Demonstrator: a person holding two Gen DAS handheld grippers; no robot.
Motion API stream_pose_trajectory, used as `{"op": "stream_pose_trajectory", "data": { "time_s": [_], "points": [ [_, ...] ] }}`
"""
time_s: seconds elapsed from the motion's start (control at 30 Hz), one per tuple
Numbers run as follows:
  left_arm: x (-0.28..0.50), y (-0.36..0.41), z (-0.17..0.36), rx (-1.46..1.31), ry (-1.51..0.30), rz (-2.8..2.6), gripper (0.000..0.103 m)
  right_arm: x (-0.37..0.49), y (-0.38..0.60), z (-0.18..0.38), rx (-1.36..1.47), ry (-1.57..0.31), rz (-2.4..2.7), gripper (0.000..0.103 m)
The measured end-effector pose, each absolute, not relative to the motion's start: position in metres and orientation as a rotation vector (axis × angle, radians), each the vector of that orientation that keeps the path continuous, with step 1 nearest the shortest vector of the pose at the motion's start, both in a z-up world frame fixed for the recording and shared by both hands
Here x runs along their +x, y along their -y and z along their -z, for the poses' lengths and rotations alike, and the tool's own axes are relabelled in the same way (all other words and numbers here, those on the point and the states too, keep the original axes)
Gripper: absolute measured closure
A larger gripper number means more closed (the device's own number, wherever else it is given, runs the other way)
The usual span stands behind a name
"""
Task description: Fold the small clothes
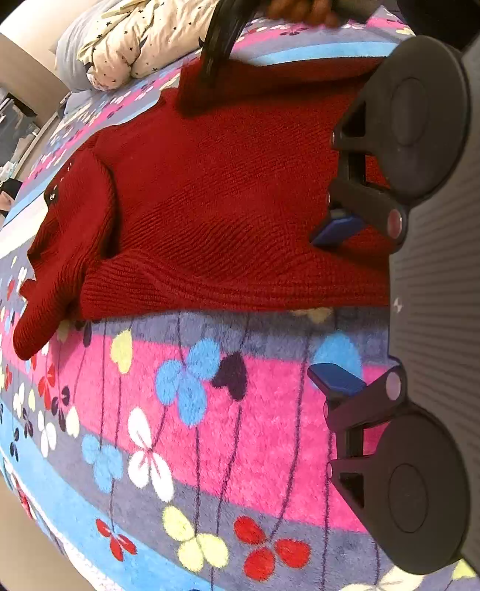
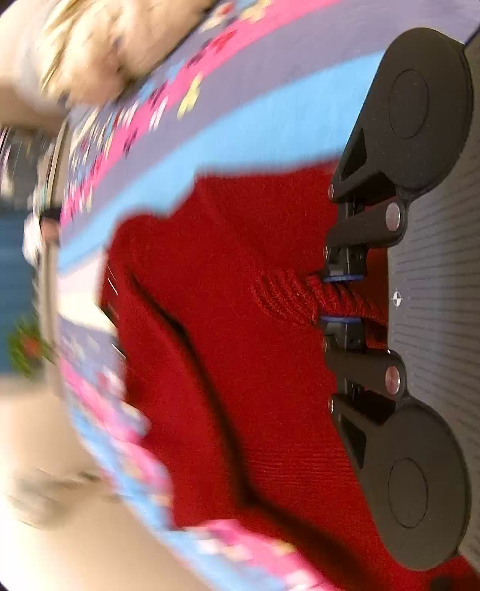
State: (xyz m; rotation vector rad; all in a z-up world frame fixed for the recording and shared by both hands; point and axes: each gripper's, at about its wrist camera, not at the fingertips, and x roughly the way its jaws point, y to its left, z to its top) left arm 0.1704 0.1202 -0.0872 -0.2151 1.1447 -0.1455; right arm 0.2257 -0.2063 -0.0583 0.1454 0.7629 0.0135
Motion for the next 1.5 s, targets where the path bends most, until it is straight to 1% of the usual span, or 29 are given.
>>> {"op": "stream_pose_trajectory", "data": {
  "time_s": [0.13,0.2,0.27,0.43,0.47,0.5,0.53,0.6,0.63,0.7,0.73,0.77,0.8,0.83,0.87,0.9,0.93,0.97,1.0,1.03,1.07,1.1,1.2,1.3,1.37,1.43,1.5],
  "points": [
    [0.167,-0.119,0.085,-0.210,-1.165,0.166,0.028,0.160,0.314,0.028,0.279,-0.657,0.086,0.090],
    [0.163,-0.116,0.085,-0.196,-1.177,0.187,0.028,0.132,0.367,0.032,0.360,-0.673,0.145,0.092],
    [0.160,-0.113,0.085,-0.167,-1.179,0.195,0.028,0.106,0.413,0.049,0.473,-0.714,0.137,0.093],
    [0.150,-0.116,0.087,-0.189,-1.190,0.210,0.030,0.082,0.431,0.075,0.501,-0.818,0.109,0.094],
    [0.148,-0.118,0.087,-0.198,-1.191,0.216,0.031,0.079,0.431,0.081,0.496,-0.831,0.117,0.100],
    [0.145,-0.119,0.087,-0.204,-1.194,0.225,0.032,0.080,0.436,0.086,0.506,-0.848,0.138,0.100],
    [0.144,-0.119,0.087,-0.206,-1.199,0.238,0.033,0.077,0.443,0.092,0.529,-0.863,0.153,0.103],
    [0.140,-0.117,0.087,-0.197,-1.210,0.265,0.037,0.077,0.450,0.093,0.469,-0.881,0.228,0.103],
    [0.138,-0.115,0.088,-0.184,-1.216,0.282,0.038,0.078,0.457,0.090,0.465,-0.871,0.238,0.099],
    [0.134,-0.110,0.089,-0.151,-1.227,0.308,0.040,0.079,0.468,0.087,0.532,-0.815,0.196,0.098],
    [0.132,-0.108,0.090,-0.137,-1.232,0.312,0.042,0.081,0.471,0.084,0.567,-0.784,0.153,0.088],
    [0.131,-0.106,0.092,-0.126,-1.239,0.313,0.048,0.084,0.471,0.084,0.583,-0.762,0.115,0.072],
    [0.130,-0.105,0.093,-0.121,-1.247,0.312,0.057,0.088,0.466,0.083,0.580,-0.749,0.072,0.062],
    [0.130,-0.104,0.095,-0.116,-1.252,0.307,0.062,0.092,0.460,0.083,0.560,-0.753,0.038,0.046],
    [0.130,-0.104,0.096,-0.110,-1.253,0.299,0.071,0.100,0.451,0.084,0.525,-0.773,0.005,0.039],
    [0.129,-0.103,0.096,-0.103,-1.250,0.288,0.076,0.109,0.442,0.088,0.485,-0.802,-0.015,0.038],
    [0.128,-0.103,0.096,-0.103,-1.248,0.284,0.079,0.117,0.434,0.094,0.436,-0.836,-0.020,0.038],
    [0.128,-0.103,0.096,-0.109,-1.245,0.284,0.085,0.125,0.429,0.101,0.389,-0.871,-0.004,0.040],
    [0.127,-0.103,0.096,-0.111,-1.242,0.285,0.088,0.130,0.424,0.107,0.357,-0.899,0.018,0.043],
    [0.127,-0.102,0.095,-0.108,-1.239,0.284,0.089,0.133,0.420,0.112,0.326,-0.916,0.042,0.053],
    [0.126,-0.101,0.095,-0.100,-1.233,0.285,0.090,0.134,0.416,0.111,0.302,-0.906,0.052,0.076],
    [0.127,-0.099,0.095,-0.090,-1.224,0.288,0.091,0.134,0.413,0.108,0.284,-0.894,0.047,0.093],
    [0.123,-0.096,0.088,-0.065,-1.184,0.306,0.092,0.129,0.412,0.096,0.288,-0.851,0.037,0.093],
    [0.115,-0.109,0.071,-0.118,-1.110,0.332,0.093,0.100,0.428,0.068,0.396,-0.749,0.044,0.095],
    [0.104,-0.122,0.056,-0.165,-1.050,0.373,0.094,0.078,0.446,0.052,0.515,-0.698,0.018,0.097],
    [0.092,-0.138,0.044,-0.194,-1.005,0.412,0.094,0.057,0.452,0.040,0.544,-0.655,-0.017,0.098],
    [0.087,-0.149,0.039,-0.217,-0.997,0.411,0.094,0.041,0.454,0.032,0.570,-0.635,-0.035,0.098]
  ]
}}
